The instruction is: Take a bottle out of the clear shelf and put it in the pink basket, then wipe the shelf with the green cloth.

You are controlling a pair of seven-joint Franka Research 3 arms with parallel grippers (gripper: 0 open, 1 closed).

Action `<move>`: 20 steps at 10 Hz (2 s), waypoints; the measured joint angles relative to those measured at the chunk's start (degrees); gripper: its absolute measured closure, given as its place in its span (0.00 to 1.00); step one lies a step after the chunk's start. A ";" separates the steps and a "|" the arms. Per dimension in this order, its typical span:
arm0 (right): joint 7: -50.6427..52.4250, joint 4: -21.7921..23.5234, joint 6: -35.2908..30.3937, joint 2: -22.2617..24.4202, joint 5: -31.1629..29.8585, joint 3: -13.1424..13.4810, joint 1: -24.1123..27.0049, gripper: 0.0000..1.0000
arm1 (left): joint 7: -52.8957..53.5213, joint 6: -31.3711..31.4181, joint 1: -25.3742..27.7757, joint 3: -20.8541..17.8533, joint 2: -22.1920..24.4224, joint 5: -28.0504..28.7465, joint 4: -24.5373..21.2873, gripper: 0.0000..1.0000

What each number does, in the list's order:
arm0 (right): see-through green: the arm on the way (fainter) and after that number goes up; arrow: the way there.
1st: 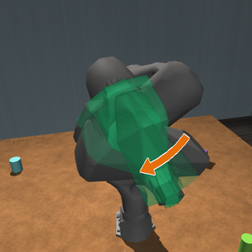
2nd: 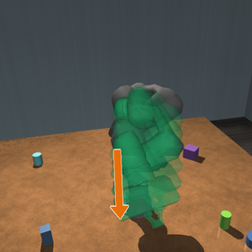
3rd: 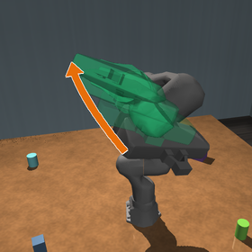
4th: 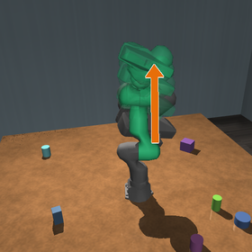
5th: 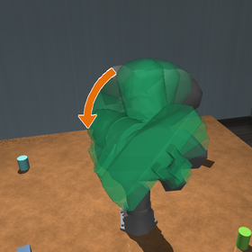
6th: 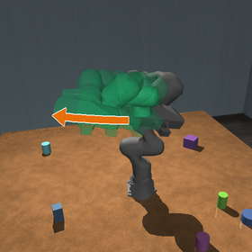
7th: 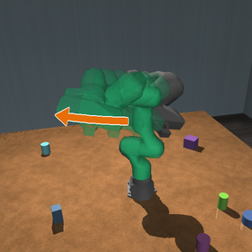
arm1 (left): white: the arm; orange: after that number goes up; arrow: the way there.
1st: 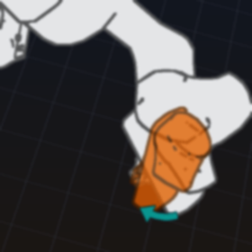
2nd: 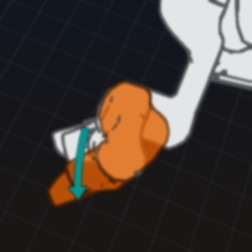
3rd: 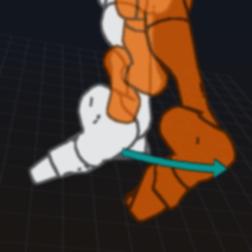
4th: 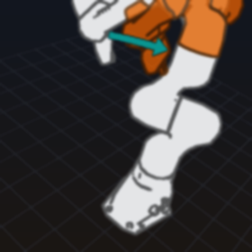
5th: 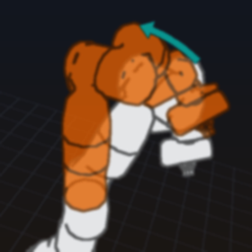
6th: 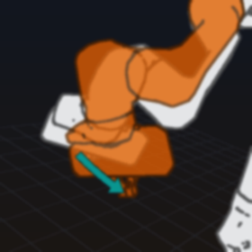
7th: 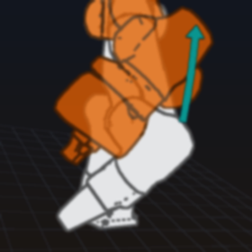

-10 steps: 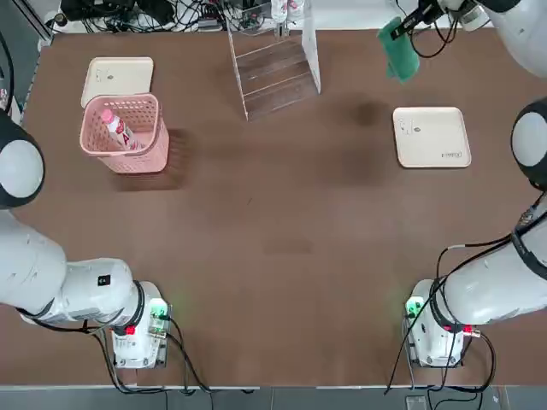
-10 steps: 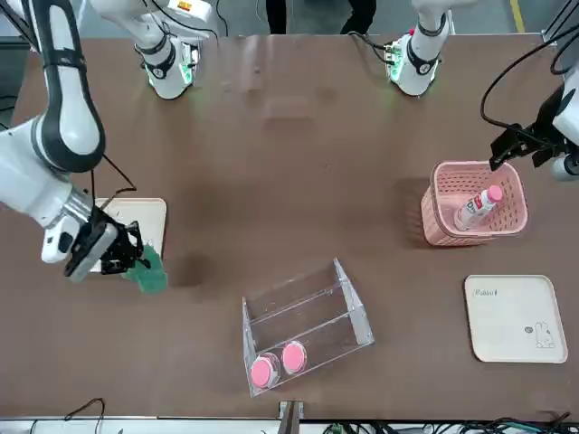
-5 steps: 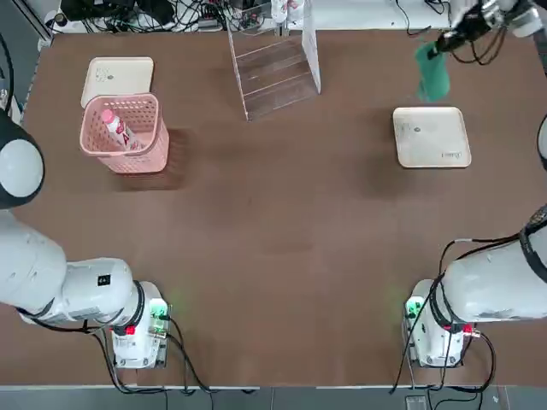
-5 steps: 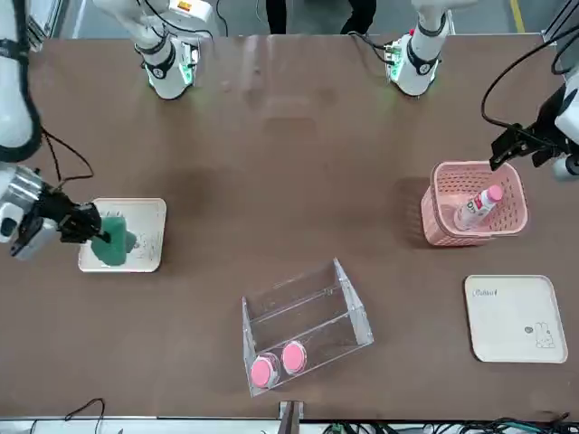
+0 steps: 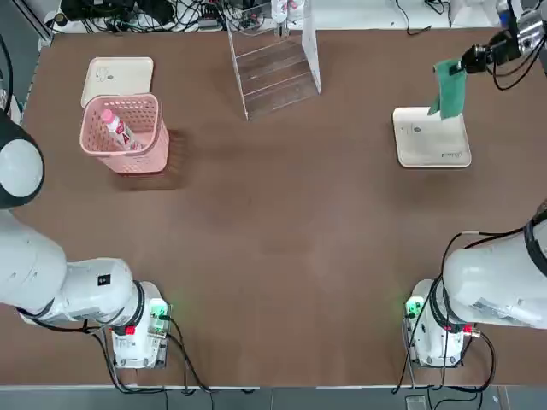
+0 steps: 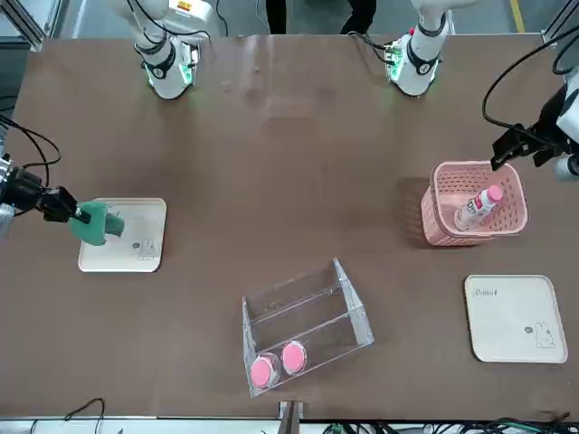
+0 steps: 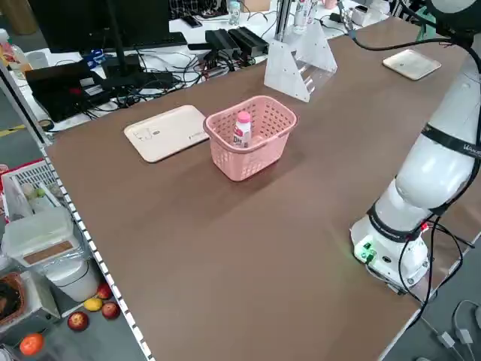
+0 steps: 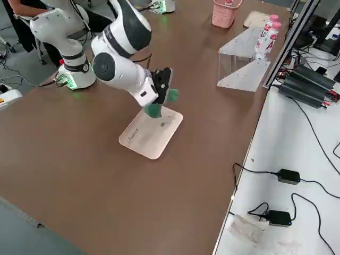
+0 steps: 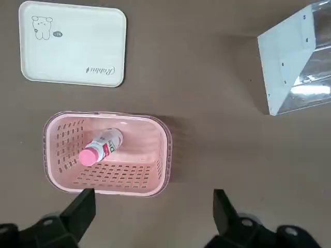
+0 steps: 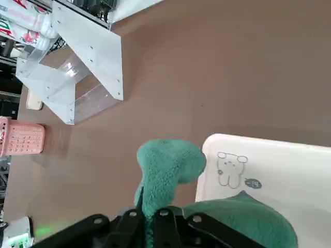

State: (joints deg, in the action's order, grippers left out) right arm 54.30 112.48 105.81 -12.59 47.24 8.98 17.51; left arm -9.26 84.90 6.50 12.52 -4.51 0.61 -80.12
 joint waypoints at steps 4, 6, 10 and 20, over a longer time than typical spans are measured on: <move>13.64 0.19 0.17 -8.70 1.02 -0.01 6.16 0.95 | 0.00 -0.16 -0.29 0.13 0.43 0.00 0.00 0.00; 18.53 0.19 1.52 -10.43 1.06 -0.03 7.15 0.95 | 0.00 -0.35 -0.27 0.13 0.44 0.00 0.00 0.00; 27.39 0.20 8.16 -12.19 1.04 -0.03 7.65 0.91 | 0.00 -0.39 -0.27 0.13 0.44 0.00 -0.02 0.00; 39.89 -0.35 13.38 -14.75 0.87 -0.08 10.62 0.00 | 0.00 -0.39 0.02 0.08 0.44 0.01 -0.04 0.00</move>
State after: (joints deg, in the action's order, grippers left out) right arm 94.20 112.12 119.19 -27.34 48.10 8.90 28.14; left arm -9.26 84.51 6.52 12.60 -4.07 0.62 -80.16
